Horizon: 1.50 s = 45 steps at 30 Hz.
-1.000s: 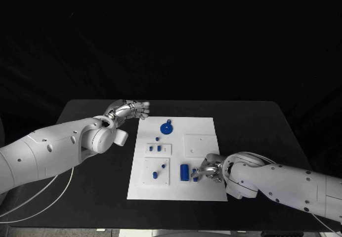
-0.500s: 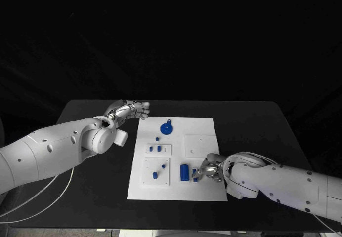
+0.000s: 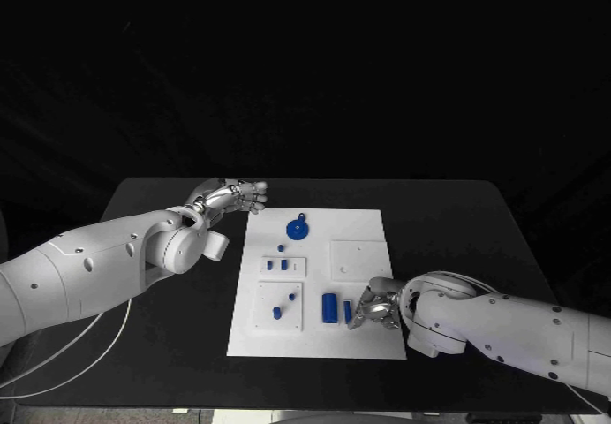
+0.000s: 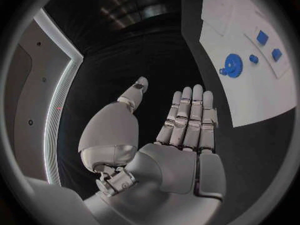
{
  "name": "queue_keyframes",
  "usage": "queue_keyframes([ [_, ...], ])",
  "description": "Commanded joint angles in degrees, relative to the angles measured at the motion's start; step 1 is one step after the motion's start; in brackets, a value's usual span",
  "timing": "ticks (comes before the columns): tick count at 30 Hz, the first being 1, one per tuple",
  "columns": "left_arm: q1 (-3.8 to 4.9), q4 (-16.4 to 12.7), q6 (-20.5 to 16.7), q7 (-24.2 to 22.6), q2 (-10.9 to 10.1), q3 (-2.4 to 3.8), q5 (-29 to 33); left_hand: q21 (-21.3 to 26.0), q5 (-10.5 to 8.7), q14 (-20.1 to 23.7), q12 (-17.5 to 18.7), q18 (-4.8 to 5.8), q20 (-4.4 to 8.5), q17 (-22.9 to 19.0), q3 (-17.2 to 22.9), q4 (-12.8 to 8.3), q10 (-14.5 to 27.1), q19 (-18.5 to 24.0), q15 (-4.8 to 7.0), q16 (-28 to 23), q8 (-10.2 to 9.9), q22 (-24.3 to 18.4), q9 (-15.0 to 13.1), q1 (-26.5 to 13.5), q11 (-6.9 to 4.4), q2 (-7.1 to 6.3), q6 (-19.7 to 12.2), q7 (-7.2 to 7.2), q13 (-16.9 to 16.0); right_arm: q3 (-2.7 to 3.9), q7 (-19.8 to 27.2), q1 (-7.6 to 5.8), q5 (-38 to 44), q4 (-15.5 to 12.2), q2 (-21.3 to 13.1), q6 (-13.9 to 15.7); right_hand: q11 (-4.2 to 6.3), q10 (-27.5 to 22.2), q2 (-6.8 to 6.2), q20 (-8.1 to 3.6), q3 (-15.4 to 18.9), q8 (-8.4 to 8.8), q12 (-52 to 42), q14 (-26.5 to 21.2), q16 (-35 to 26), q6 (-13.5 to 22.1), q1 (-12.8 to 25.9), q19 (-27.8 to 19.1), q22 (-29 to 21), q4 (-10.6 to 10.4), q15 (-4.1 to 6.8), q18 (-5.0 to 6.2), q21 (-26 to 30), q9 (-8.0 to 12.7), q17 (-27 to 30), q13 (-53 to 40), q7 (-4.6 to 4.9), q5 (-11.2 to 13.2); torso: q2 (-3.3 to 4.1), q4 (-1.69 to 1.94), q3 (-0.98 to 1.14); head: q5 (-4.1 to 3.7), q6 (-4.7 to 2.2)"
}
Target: Assemble the parts on the task board
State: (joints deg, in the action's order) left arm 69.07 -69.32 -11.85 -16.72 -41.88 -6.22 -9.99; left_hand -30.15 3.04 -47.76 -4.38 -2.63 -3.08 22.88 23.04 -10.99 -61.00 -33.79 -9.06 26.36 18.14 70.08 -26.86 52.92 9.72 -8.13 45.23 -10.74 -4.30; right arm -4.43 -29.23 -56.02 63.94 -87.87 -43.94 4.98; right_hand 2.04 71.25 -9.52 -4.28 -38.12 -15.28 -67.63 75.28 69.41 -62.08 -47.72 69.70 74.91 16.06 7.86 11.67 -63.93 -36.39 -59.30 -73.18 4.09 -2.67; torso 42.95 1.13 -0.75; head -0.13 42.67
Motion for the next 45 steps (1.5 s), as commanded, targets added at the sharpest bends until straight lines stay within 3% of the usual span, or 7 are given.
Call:
queue_keyframes([
  [1, 0.04, -0.1, 0.8, -0.3, 0.1, 0.04, -0.1, 0.4, -0.04, 0.5, 0.0, -1.17, -0.21, 0.1, 0.1, 0.3, 0.4, 0.3, -0.02, -0.2, 0.3, 0.1, 0.1, -0.4, 0.16, 0.12, -0.5, 0.1, 0.1, 0.0, 0.8, 0.07, 0.1, 0.0, 0.0, -1.6, 0.13, 0.1, -0.01, -0.11, 0.1, 0.2, 0.3, 0.2, -0.1, -0.4, -0.6, 0.2, 0.7, 0.3, 0.25, 3.33, 0.1, 0.0, 0.1, 0.0, 0.06, -0.2, -0.02, 0.03, -0.02, -0.04, -0.01],
  [5, 0.04, -0.1, 0.8, -0.3, 0.1, 0.04, -0.1, 0.4, -0.04, 0.5, 0.0, -1.17, -0.22, 0.1, 0.1, 0.3, 0.4, 0.3, -0.03, -0.2, 0.3, 0.1, 0.1, -0.3, 0.16, 0.12, -0.5, 0.09, 0.1, 0.0, 0.7, 0.07, 0.1, 0.3, 0.2, -1.0, 0.13, 0.2, 0.41, -0.06, 0.3, 0.19, 0.2, 0.2, -0.1, -0.4, -0.8, 0.2, 0.6, 0.1, 0.25, 3.33, 0.1, 0.0, 0.1, -0.1, 0.05, -0.2, 0.0, 0.04, -0.03, -0.09, 0.0],
  [8, 0.04, -0.1, 0.8, -0.2, 0.1, 0.04, -0.1, 0.4, -0.04, 0.5, 0.0, -1.16, -0.23, 0.1, 0.1, 0.3, 0.4, 0.3, -0.03, -0.2, 0.3, 0.1, 0.1, -0.4, 0.17, 0.14, -0.5, 0.09, 0.1, 0.0, 0.3, 0.07, 0.2, 0.5, 0.5, -0.7, 0.13, 0.3, 1.57, 0.06, 0.6, 0.19, 0.2, 0.2, -0.1, -0.5, -0.1, 0.3, 0.6, -0.7, 0.24, 3.33, 0.2, 0.0, 0.1, -0.2, 0.05, -0.2, 0.01, 0.05, -0.04, -0.09, 0.03],
  [17, 0.04, -0.1, 0.8, -0.1, 0.1, 0.03, -0.1, 0.4, -0.03, 0.5, 0.0, -1.16, -0.24, 0.1, 0.1, 0.4, 0.5, 0.3, -0.05, -0.3, 0.3, 0.2, 0.1, -0.5, 0.18, 0.27, -0.5, 0.08, 0.1, 0.0, 0.1, 0.07, 0.6, 1.4, 1.0, -0.2, 0.19, 0.4, 7.15, 0.17, -0.4, 0.27, 0.2, 0.1, -0.2, -0.5, 0.1, 0.1, 0.6, -2.2, 0.29, 3.33, 0.4, 0.1, 0.0, -0.3, -0.01, -0.2, 0.0, 0.04, -0.05, -0.12, 0.14],
  [19, 0.04, -0.1, 0.8, -0.1, 0.1, 0.03, -0.1, 0.4, -0.03, 0.5, 0.0, -1.16, -0.24, 0.2, 0.1, 0.5, 0.5, 0.3, -0.05, -0.3, 0.3, 0.2, 0.1, -0.5, 0.18, 0.28, -0.5, 0.08, 0.1, 0.0, 0.0, 0.07, 0.7, 1.5, 1.1, 0.0, 0.2, 0.4, 7.81, 0.18, -1.3, 0.31, 0.2, 0.1, -0.2, -0.6, -0.2, 0.0, 0.6, -2.5, 0.3, 3.33, 0.4, 0.1, 0.0, -0.3, -0.02, -0.2, 0.01, 0.05, -0.05, -0.11, 0.16],
  [26, 0.04, -0.1, 0.9, -0.1, 0.2, 0.02, -0.3, 0.4, -0.01, 0.5, 0.0, -1.18, -0.24, 0.2, 0.3, 0.4, 0.5, 0.3, -0.04, -0.3, 0.4, 0.3, 0.1, -0.2, 0.17, 0.64, -0.5, 0.08, 0.1, 0.0, -0.2, 0.07, 0.8, 1.9, 1.2, -0.3, 0.18, 0.5, 8.7, 0.3, -3.6, 0.34, 0.1, 0.1, -0.1, -0.7, -0.7, 0.0, 0.7, -3.0, 0.26, 3.33, 0.3, 0.1, 0.0, -0.4, 0.0, -0.2, -0.01, 0.05, -0.04, -0.1, 0.27],
  [45, 0.04, 0.0, 0.9, 0.1, 0.2, 0.01, -0.3, 0.5, -0.01, 0.5, 0.0, -1.17, -0.26, 0.3, 0.3, 0.3, 0.5, 0.3, -0.06, -0.4, 0.4, 0.3, 0.1, -0.1, 0.19, 0.78, -0.5, 0.07, 0.1, -0.01, 0.2, 0.06, 0.3, 2.2, 0.9, 0.1, 0.16, 0.7, 7.85, 0.42, -4.1, 0.33, 0.0, 0.1, -0.1, -0.8, -0.5, 0.0, 0.9, -2.4, 0.23, 3.33, 0.1, 0.1, 0.0, -0.6, 0.02, -0.1, -0.05, 0.04, -0.04, -0.16, 0.21],
])
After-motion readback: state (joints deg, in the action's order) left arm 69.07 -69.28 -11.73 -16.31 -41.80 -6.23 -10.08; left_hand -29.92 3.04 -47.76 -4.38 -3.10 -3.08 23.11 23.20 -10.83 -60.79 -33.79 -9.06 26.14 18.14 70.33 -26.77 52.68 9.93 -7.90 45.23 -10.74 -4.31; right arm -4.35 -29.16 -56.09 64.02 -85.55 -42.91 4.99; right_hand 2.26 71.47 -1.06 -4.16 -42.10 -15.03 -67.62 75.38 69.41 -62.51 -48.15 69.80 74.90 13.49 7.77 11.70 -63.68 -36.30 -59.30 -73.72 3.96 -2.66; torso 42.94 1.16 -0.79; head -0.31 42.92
